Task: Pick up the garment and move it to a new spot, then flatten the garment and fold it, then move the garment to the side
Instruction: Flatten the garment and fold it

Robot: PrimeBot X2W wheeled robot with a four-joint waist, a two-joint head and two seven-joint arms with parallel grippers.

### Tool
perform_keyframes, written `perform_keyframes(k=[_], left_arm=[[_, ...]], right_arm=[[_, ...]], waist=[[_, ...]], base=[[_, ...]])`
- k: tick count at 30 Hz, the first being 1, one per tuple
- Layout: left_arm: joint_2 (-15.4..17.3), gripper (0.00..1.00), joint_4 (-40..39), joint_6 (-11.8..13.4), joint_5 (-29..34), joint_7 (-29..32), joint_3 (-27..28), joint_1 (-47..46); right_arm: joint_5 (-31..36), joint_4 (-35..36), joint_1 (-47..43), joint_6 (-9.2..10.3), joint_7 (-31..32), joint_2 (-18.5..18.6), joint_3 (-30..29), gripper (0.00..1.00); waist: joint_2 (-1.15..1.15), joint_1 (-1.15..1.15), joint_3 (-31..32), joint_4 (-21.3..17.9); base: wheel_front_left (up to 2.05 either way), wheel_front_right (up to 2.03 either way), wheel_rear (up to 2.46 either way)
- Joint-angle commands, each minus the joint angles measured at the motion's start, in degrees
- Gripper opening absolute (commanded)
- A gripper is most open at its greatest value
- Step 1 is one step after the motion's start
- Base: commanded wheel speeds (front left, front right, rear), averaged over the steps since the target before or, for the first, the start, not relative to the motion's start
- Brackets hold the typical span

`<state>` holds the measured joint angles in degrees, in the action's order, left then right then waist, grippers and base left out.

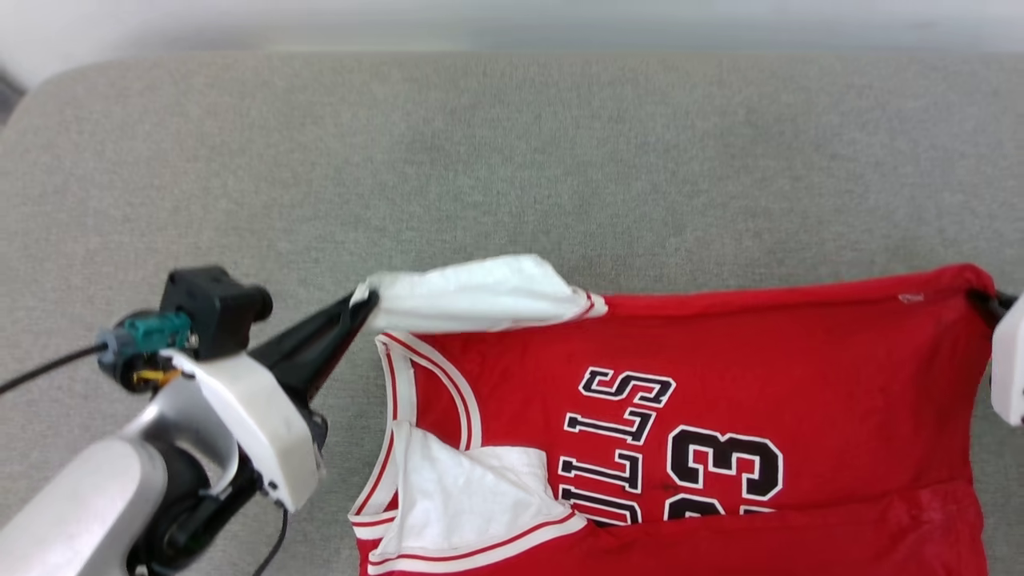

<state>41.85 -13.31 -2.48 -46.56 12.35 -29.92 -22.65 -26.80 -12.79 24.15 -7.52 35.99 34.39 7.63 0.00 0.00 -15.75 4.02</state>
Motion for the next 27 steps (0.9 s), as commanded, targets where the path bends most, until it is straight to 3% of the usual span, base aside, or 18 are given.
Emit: perform_keyframes(k=[1,8,14,19,27], left_arm=[[0.4,0.0,-0.3,0.5,-0.3,-0.4,0.0,1.8],[1.0,0.0,-1.7,3.4,-1.5,0.1,-2.1,10.4],[0.9,0.0,0.0,4.2,-2.3,-0.5,-4.5,16.5],[1.4,0.0,3.9,3.5,-1.3,0.3,-7.3,19.2],[-1.6,0.0,10.4,1.7,1.0,-0.9,-10.4,17.9]], right_arm=[[-0.4,0.7,-1.9,0.06,-0.8,0.2,-0.7,0.0],[-0.9,5.0,-12.7,0.06,-4.0,0.2,-2.7,0.0],[-2.2,7.5,-20.8,0.05,-4.6,0.2,-2.1,0.0],[-1.1,7.2,-24.9,0.06,-6.1,2.8,1.6,0.0],[-0.1,2.6,-24.5,0.07,-8.4,6.5,9.0,0.0]], waist=[[0.0,0.0,2.0,0.1],[0.0,0.0,5.1,0.3],[0.0,0.0,6.0,0.1],[0.0,0.0,5.8,-0.1],[0.0,0.0,5.4,-0.3]], base=[[0.0,0.0,0.0],[0.0,0.0,0.0],[0.0,0.0,0.0],[0.0,0.0,0.0],[0.0,0.0,0.0]])
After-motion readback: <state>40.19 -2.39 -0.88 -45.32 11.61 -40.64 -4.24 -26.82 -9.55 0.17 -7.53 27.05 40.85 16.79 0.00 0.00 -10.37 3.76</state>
